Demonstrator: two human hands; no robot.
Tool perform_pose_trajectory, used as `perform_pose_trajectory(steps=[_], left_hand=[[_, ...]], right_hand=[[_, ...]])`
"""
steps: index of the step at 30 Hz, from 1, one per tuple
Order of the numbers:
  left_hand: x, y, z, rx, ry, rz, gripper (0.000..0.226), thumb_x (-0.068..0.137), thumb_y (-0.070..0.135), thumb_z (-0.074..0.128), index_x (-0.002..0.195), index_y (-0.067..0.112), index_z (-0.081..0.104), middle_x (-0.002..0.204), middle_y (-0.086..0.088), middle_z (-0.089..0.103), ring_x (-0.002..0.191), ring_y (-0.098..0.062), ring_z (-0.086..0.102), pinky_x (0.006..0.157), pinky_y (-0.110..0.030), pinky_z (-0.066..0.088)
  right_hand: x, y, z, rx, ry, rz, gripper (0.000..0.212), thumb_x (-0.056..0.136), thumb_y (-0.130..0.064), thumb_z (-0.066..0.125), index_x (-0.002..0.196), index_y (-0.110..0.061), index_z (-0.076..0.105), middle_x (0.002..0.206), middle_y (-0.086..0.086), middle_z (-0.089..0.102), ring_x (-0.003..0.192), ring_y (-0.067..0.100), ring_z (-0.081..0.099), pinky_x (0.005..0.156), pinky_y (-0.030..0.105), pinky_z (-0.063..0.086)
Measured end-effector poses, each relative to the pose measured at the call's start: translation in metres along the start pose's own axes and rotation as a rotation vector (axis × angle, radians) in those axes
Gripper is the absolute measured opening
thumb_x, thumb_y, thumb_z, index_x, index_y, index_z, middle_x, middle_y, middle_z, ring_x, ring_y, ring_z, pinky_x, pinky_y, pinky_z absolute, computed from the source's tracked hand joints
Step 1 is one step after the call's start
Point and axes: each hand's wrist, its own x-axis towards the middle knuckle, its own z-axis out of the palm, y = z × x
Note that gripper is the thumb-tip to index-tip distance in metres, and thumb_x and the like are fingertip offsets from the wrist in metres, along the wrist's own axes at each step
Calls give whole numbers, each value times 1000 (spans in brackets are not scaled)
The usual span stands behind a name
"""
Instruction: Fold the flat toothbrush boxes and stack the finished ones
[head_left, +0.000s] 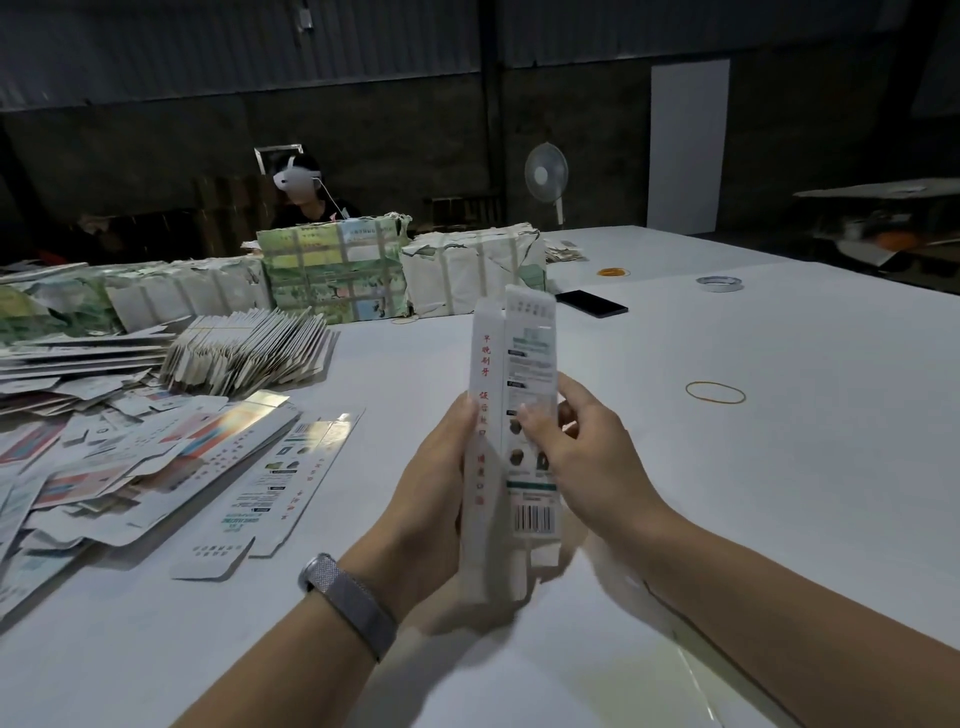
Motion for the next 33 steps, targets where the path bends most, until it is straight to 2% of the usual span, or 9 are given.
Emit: perform_pose_trajectory(steps=[3, 6, 11, 13, 17, 21, 25, 29, 33], left_hand=[[-1, 1, -1, -28, -44, -57, 59, 92, 67, 34, 143, 42, 52, 126, -2, 71, 115, -25, 69, 91, -45, 59], [-1, -2, 3, 9, -50, -14, 60, 90, 65, 38, 145, 42, 49, 124, 1, 72, 112, -21, 70, 79, -36, 61], [3, -3, 8, 20, -22, 86, 55, 92, 61, 41, 140, 37, 54, 126, 2, 71, 115, -25, 69, 89, -54, 59], [3, -4, 7, 86, -4, 127, 56, 92, 64, 40, 146, 48, 44, 134, 7, 66, 118, -24, 67, 92, -59, 54], [3, -5, 4, 196, 42, 194, 61, 86, 73, 42, 144, 63, 31, 123, 26, 65, 113, -7, 65, 84, -31, 55], [0, -4, 6, 265, 43, 202, 66, 87, 77, 41, 148, 58, 26, 139, 25, 55, 127, -5, 56, 97, -36, 54], [1, -7, 8, 287, 50, 279, 64, 87, 58, 41, 147, 40, 32, 123, 28, 60, 106, 17, 60, 73, -4, 49], [3, -9, 8, 269, 95, 281, 53, 91, 60, 51, 140, 48, 32, 132, 4, 57, 109, 3, 64, 75, -11, 52], [2, -9, 7, 231, 165, 257, 55, 79, 59, 64, 128, 60, 39, 117, 12, 62, 101, -8, 72, 77, -29, 61]], right_hand=[[-1, 3, 0, -144, 13, -8, 53, 99, -41, 56, 149, -37, 39, 99, 0, 51, 96, 9, 61, 78, 28, 57], [-6, 0, 2, -110, -20, -128, 40, 100, -32, 58, 137, -44, 52, 101, -4, 52, 88, -2, 56, 67, 9, 48], [-7, -2, 8, 76, -82, -180, 24, 95, -36, 64, 116, -47, 66, 97, -12, 60, 88, 11, 61, 83, 37, 57], [-7, -4, 8, 123, -96, -145, 31, 87, -48, 63, 118, -51, 61, 89, -17, 60, 83, 14, 62, 76, 33, 56], [-8, -8, 5, 165, -107, -129, 34, 87, -56, 58, 120, -57, 53, 98, 0, 61, 74, 11, 64, 62, 21, 50], [-10, -11, 5, 210, -121, -126, 44, 82, -58, 56, 126, -60, 48, 105, 8, 61, 76, 13, 66, 63, 24, 52], [-10, -11, 5, 224, -128, -97, 65, 77, -63, 59, 139, -53, 42, 110, 8, 62, 89, 23, 69, 68, 38, 58], [-10, -16, 3, 249, -120, -84, 52, 82, -52, 61, 132, -58, 45, 112, 5, 64, 96, 20, 70, 71, 37, 60], [-8, -19, 1, 313, -111, -54, 39, 95, -33, 59, 127, -54, 50, 107, 12, 68, 96, 21, 72, 65, 28, 57]])
